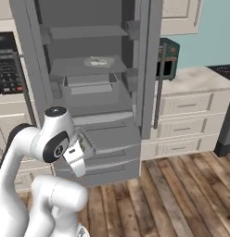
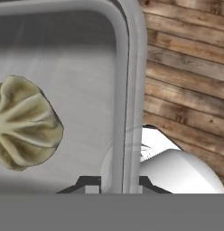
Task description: Place two dumplings into each of the tupperware containers and then place the containers in the fridge.
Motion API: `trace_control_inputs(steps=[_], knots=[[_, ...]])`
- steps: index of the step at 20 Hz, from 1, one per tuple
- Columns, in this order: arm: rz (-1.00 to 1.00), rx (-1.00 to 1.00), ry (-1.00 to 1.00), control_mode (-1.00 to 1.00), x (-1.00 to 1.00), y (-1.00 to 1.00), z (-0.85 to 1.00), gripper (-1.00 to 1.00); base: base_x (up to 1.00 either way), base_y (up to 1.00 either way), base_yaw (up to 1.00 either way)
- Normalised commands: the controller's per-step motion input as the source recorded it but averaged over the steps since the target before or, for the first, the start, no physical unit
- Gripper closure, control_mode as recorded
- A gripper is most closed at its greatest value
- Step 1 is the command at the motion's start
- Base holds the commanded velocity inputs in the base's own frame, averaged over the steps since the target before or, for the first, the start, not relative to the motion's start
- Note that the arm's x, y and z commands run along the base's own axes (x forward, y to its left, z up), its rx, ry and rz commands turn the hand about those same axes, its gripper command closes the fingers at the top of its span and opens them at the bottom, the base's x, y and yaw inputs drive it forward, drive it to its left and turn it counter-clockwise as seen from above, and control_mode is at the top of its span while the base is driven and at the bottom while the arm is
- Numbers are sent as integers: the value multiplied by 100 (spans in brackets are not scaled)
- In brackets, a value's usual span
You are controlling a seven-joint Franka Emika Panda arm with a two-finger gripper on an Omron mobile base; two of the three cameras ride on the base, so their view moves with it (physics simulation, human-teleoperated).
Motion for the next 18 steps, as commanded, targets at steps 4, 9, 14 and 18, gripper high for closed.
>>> trace_control_inputs(steps=[4, 9, 14, 18], knots=[[0, 0, 0, 100, 0, 0, 0, 100, 81, -37, 4], [0, 0, 0, 100, 0, 0, 0, 100, 48, -24, 9], [0, 0, 0, 100, 0, 0, 0, 100, 24, 0, 10], [0, 0, 0, 100, 0, 0, 0, 100, 33, 0, 13]])
